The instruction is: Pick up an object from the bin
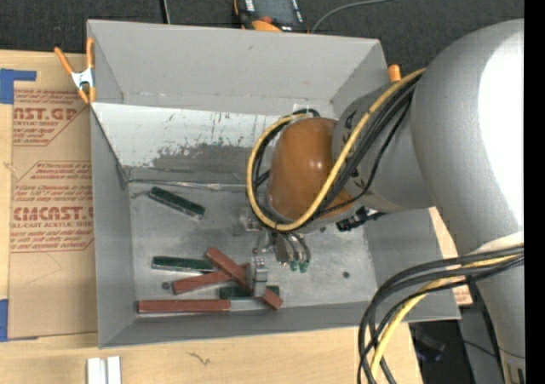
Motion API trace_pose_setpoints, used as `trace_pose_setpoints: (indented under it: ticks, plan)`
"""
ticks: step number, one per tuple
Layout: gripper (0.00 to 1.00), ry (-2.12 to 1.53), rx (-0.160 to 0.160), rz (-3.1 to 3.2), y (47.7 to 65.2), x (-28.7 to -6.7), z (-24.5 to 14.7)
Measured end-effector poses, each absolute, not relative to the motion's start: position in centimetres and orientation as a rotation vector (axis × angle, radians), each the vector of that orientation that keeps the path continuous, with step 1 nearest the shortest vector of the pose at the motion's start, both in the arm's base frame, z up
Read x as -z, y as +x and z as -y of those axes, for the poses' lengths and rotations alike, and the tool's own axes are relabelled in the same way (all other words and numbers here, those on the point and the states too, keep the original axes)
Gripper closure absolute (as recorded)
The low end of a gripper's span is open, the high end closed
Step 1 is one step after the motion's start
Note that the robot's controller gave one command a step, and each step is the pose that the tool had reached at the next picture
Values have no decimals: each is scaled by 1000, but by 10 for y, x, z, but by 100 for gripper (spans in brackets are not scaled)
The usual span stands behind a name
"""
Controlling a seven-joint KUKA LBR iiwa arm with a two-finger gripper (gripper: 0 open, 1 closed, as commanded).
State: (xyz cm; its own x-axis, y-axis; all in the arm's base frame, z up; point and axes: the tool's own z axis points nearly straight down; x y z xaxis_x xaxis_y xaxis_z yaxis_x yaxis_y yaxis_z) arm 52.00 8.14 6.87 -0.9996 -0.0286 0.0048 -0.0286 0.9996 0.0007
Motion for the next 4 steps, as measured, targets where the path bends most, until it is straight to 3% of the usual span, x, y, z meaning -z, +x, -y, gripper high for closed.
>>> trace_pose_setpoints:
  ticks: [1, 2, 3, 4]
  plan:
    - [0, 107, 6, 3144, 493, -73, -151]
    - [0, -227, 1, 3134, 496, -72, -199]
    - [100, -232, 10, 3149, 500, -74, -199]
    - [100, -888, 9, 3025, 493, -73, -203]
